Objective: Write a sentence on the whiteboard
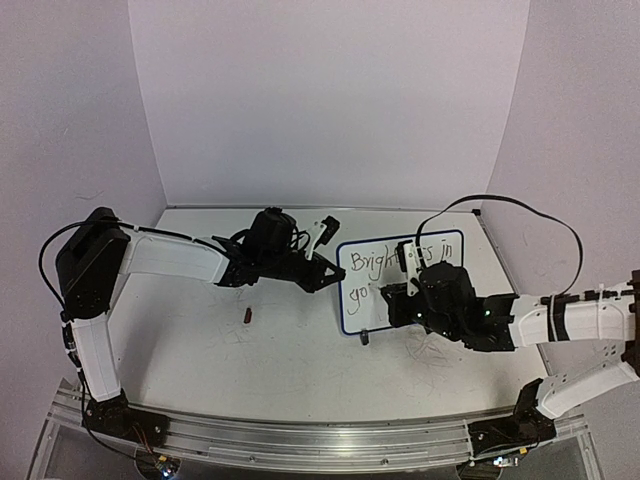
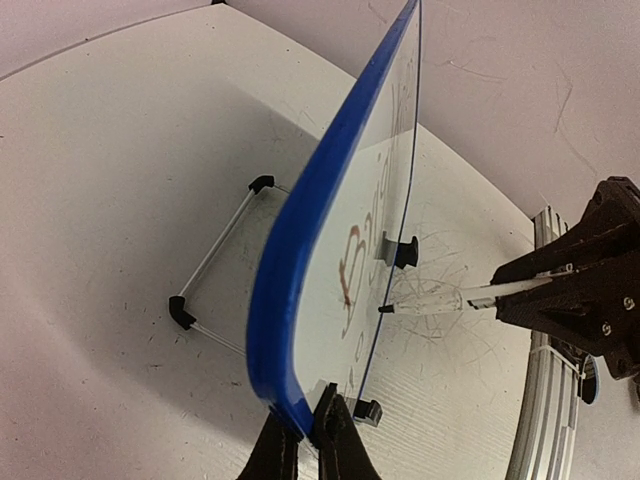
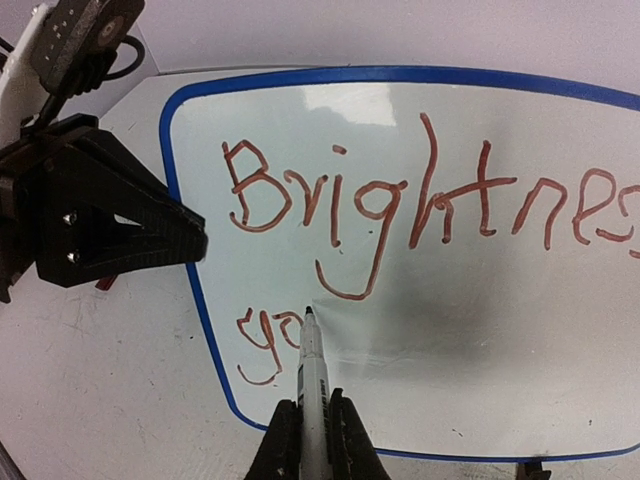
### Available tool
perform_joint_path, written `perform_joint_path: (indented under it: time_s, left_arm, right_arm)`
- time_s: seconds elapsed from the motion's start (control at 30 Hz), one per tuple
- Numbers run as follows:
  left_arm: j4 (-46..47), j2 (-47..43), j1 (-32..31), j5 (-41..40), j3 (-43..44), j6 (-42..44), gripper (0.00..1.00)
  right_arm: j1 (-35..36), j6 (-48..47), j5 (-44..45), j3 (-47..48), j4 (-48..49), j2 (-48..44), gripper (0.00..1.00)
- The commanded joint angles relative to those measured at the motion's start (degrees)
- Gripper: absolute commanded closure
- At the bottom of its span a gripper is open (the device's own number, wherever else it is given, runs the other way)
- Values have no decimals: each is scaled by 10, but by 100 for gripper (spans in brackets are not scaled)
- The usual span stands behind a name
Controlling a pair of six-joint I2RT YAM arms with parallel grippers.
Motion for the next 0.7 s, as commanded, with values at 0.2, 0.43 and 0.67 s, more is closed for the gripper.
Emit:
perform_joint_path:
  time_s: [0.2, 0.43, 0.67]
  left_arm:
    - [-82, 2, 5, -69, -4, 45, 100]
    - [-83, 2, 5, -71, -2, 46, 100]
    - [-84, 3, 5, -70, -2, 46, 100]
  right_arm:
    - [-2, -6, 25, 13, 10, 21, 100]
    - [-2, -5, 23, 15, 6, 29, 100]
    - [-2, 4, 11, 7, -10, 25, 100]
